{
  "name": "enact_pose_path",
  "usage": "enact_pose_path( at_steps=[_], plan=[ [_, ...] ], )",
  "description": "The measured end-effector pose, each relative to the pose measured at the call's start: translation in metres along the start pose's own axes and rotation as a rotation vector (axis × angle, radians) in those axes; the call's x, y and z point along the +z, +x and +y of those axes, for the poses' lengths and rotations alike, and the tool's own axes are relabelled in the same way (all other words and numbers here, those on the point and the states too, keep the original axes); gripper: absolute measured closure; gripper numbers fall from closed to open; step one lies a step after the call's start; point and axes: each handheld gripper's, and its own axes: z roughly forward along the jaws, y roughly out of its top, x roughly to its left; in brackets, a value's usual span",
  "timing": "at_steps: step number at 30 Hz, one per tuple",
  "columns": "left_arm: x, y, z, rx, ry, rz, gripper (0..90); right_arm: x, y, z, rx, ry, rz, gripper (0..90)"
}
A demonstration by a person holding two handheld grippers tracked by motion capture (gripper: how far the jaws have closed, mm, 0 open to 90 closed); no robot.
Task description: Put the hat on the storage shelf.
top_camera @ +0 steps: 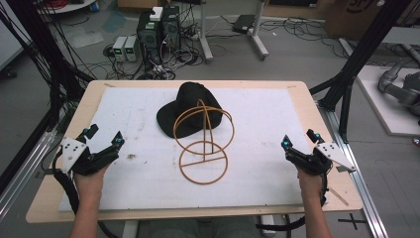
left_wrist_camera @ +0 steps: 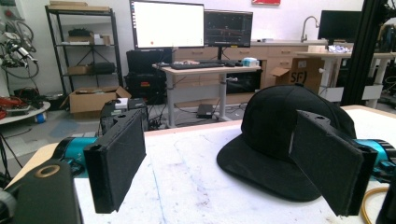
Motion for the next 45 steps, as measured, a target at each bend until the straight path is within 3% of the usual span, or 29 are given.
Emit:
enact_pose_path(
  at_steps=[14,27,41,45],
  plan=[
    [0.0,-0.001,0.0,-0.007,0.001,-0.01,18.6,0.0,0.0,0.004,0.002,-0.007,0.033,11.7],
    [0.001,0.0,-0.001,-0.017,0.004,-0.019,18.6,0.008,0.004,0.021,-0.013,-0.002,0.084,11.8],
    [0.002,0.0,-0.002,-0.019,0.011,-0.026,18.4,0.028,0.014,0.045,-0.04,-0.002,0.164,11.8],
    [0.002,-0.001,-0.003,-0.016,0.011,-0.033,18.3,0.037,0.015,0.053,-0.043,0.023,0.19,11.7]
  ],
)
